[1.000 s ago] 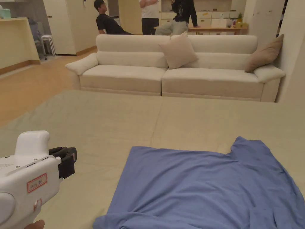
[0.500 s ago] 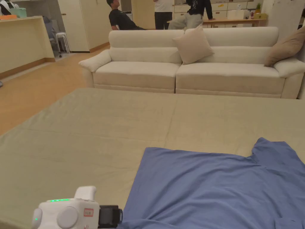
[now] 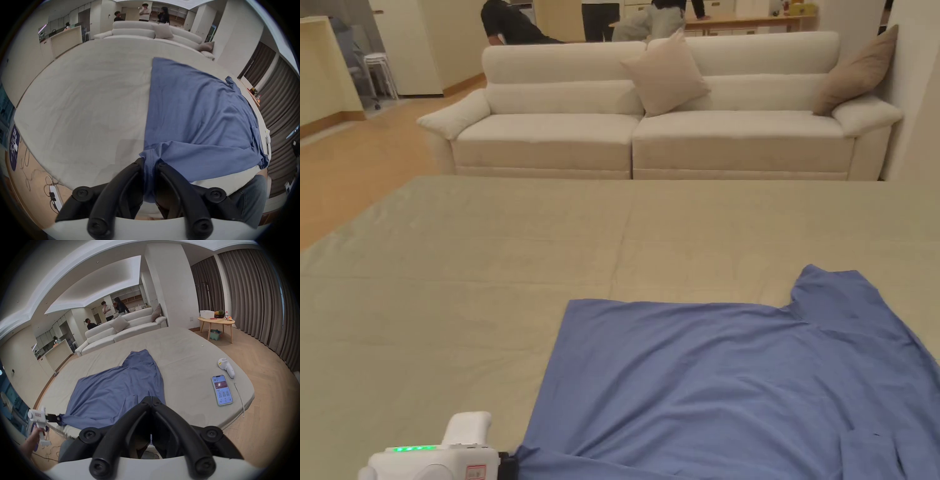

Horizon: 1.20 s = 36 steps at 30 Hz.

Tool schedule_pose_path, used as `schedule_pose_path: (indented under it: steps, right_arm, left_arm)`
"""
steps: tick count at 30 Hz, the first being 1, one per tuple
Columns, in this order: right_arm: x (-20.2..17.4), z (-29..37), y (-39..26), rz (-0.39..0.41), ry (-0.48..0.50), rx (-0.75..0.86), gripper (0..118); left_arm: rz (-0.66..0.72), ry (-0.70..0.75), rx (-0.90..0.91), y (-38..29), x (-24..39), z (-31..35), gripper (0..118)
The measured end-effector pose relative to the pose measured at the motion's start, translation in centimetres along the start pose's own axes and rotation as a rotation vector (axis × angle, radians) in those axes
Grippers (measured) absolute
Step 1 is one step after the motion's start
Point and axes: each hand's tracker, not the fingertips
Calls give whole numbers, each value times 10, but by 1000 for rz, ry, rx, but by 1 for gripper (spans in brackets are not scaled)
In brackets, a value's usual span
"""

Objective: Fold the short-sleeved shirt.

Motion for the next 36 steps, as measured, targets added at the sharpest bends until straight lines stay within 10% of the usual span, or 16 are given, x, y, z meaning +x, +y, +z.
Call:
schedule_pose_path:
  steps: [6, 7, 9, 10, 16, 20, 22, 23, 36]
  right_arm:
    - [21, -44, -21, 23, 30, -117, 0]
    - [27, -54, -25, 9, 83, -142, 16]
    - [43, -73, -35, 26, 73, -166, 114]
    - [47, -84, -40, 41, 102, -221, 116]
    - [40, -123, -74, 141, 109, -320, 112]
    - [9, -119, -96, 343, 151, -313, 82]
    - [5, -127, -102, 328, 164, -344, 43]
    - [3, -125, -107, 343, 125, -321, 4]
    - [48, -146, 16, 30, 106, -91, 5]
  left_arm:
    - [-38, -49, 137, 10, 27, 46, 9]
    - [-31, -46, 154, 12, 29, 50, 9]
    - [-16, -60, 191, 14, 31, 59, 9]
    - [-3, -61, 210, 15, 32, 62, 9]
    - [27, -84, 225, 21, 40, 68, 9]
    - [19, -74, 205, 16, 59, 74, 9]
    - [18, -70, 201, 15, 59, 73, 9]
    - [19, -65, 195, 14, 61, 73, 9]
    - [61, -54, 255, 82, 63, 58, 9]
